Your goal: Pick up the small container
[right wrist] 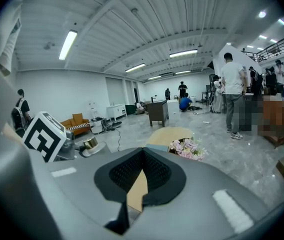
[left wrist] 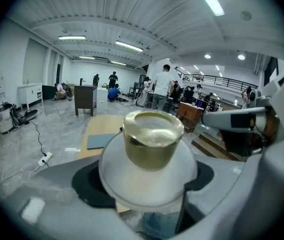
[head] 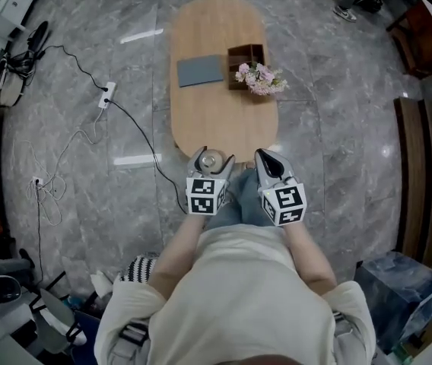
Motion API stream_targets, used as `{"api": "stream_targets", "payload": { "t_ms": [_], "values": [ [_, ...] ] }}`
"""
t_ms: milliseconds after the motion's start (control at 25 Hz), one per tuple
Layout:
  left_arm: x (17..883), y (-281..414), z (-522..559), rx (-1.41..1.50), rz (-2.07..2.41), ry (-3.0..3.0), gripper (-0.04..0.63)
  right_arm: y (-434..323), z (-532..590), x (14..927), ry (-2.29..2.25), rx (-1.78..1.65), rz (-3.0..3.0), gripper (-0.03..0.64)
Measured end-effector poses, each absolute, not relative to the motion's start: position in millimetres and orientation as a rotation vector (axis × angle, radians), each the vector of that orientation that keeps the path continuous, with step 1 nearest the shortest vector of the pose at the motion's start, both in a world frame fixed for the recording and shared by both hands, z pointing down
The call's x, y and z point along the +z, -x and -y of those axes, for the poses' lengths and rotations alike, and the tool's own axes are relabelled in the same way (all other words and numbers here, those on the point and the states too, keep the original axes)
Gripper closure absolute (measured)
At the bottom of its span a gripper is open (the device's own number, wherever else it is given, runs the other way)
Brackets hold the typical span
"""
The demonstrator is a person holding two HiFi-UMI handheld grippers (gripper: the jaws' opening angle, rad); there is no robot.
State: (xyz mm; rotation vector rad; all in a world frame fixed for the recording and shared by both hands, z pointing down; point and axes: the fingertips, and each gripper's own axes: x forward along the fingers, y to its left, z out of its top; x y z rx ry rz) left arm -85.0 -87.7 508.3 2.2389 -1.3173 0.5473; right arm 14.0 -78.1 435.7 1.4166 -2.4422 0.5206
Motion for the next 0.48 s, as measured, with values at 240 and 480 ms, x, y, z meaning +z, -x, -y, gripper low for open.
{"api": "stream_targets", "payload": {
  "t_ms": [240,480],
  "values": [
    [464,91,67,0.523,1.296,-2.261,0.244,-1,66,400,-1.368,0.480,2.486,0.615],
    [428,98,57,0.494,1.287,-2.291,0.244,7,65,371,-1.359,0.433,2.522,0.615]
  ]
}}
